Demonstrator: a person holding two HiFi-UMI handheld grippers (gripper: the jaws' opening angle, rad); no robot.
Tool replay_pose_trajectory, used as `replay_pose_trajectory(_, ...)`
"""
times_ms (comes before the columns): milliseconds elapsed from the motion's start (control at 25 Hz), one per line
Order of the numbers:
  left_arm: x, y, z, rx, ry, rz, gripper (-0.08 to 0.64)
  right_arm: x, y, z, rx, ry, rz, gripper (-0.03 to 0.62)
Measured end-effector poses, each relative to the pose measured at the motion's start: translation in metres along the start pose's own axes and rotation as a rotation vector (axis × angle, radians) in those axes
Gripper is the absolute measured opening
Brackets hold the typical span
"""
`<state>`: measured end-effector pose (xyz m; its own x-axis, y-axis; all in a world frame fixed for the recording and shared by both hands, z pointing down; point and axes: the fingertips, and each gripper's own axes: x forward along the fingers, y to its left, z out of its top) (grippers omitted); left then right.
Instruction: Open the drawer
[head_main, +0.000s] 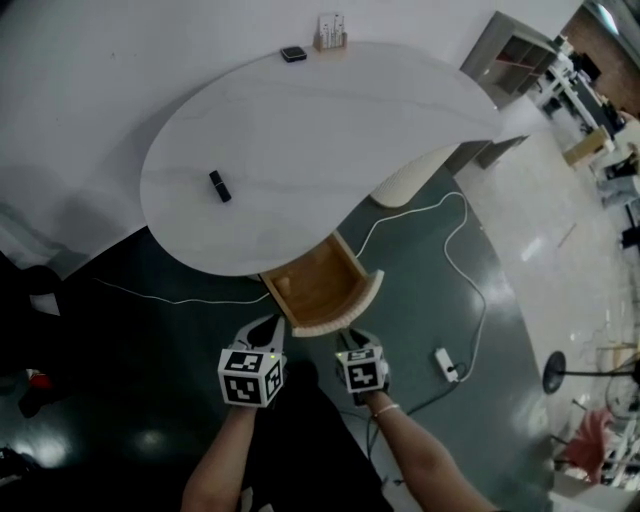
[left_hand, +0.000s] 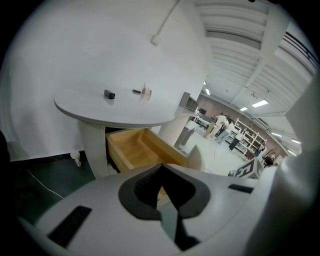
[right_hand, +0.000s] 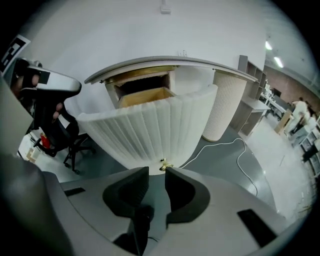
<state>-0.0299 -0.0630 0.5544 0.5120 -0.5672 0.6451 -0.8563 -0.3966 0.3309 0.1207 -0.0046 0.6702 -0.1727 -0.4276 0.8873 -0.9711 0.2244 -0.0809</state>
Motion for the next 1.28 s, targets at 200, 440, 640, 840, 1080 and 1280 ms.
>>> replay_pose_trajectory(200, -0.002, 0.002, 0.006, 0.013, -0.002, 0.001, 0.003, -0.032, 0.005, 0.011, 0.056, -0.036, 0.020, 0.101)
replay_pose_trajectory(440, -0.008, 0.006, 0.013, 0.021, -0.002, 0.002, 0.003, -0.066, 0.001, 0.033, 0.115, -0.123, 0.027, 0.100)
replay_pose_trajectory(640, -0.017, 0.004, 0.030, 0.046, -0.026, 0.004, 0.003, -0.087, 0.000, 0.063, 0.120, -0.225, 0.034, 0.100)
replay_pose_trajectory(840, -0.032, 0.007, 0.050, 0.059, -0.066, 0.015, 0.003, -0.115, 0.005, 0.099, 0.114, -0.353, 0.049, 0.100)
replay_pose_trajectory(1080, -0.055, 0.011, 0.070, 0.058, -0.132, 0.032, 0.003, -0.152, 0.013, 0.131, 0.120, -0.472, 0.093, 0.086)
replay_pose_trajectory(1280, -0.072, 0.012, 0.083, 0.097, -0.177, 0.047, 0.003, -0.186, 0.015, 0.159, 0.100, -0.618, 0.087, 0.063)
